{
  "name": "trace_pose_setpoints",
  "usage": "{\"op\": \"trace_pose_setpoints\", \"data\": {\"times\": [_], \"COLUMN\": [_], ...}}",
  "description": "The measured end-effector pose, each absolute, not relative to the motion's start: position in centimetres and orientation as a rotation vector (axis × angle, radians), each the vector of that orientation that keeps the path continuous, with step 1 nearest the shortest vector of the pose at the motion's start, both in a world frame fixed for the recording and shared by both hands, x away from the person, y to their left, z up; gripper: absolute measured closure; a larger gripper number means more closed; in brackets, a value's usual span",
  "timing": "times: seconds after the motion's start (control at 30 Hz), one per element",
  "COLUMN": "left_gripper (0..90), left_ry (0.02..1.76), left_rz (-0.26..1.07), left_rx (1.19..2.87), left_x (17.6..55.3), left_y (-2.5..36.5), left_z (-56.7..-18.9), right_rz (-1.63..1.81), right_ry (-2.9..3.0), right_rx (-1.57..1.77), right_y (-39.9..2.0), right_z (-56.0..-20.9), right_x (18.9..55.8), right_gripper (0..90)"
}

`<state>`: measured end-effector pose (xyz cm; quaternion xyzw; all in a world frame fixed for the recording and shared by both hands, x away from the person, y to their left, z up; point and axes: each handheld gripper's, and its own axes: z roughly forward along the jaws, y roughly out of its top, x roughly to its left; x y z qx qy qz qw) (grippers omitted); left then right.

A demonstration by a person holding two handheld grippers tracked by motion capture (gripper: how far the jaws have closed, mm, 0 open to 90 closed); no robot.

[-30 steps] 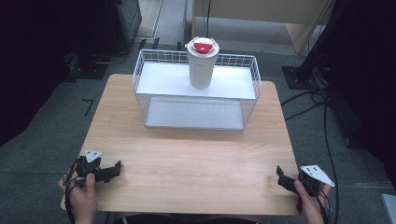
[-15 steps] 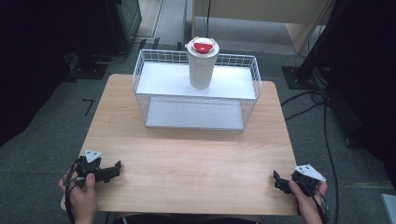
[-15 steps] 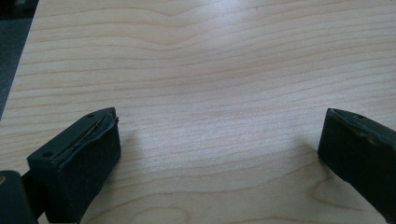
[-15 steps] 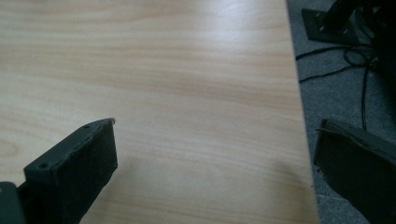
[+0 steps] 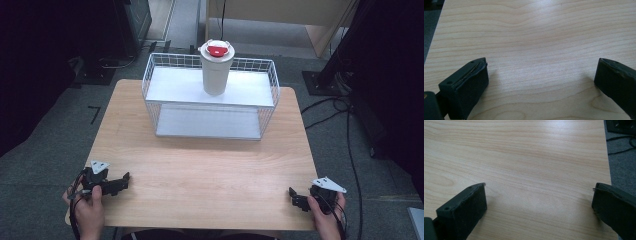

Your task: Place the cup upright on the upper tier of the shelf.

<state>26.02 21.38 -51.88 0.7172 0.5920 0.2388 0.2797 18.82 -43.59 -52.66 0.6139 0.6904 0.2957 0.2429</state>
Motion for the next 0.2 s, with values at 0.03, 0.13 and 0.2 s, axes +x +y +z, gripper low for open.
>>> {"op": "trace_pose_setpoints", "data": {"times": [0.03, 0.13, 0.2], "left_gripper": [0.0, 0.0, 0.0], "left_ry": [1.587, 1.587, 1.587], "left_rz": [0.64, 0.64, 0.64], "left_rx": [1.923, 1.923, 1.923], "left_x": [26.02, 26.03, 26.02], "left_y": [21.38, 21.38, 21.38], "left_z": [-51.88, -51.88, -51.88], "right_rz": [0.808, 0.807, 0.807], "right_ry": [1.887, 1.885, 1.885], "right_rx": [1.678, 1.678, 1.677], "right_y": [-43.59, -43.59, -43.59], "right_z": [-52.66, -52.66, -52.66], "right_x": [18.82, 18.83, 18.83], "right_gripper": [0.0, 0.0, 0.0]}}
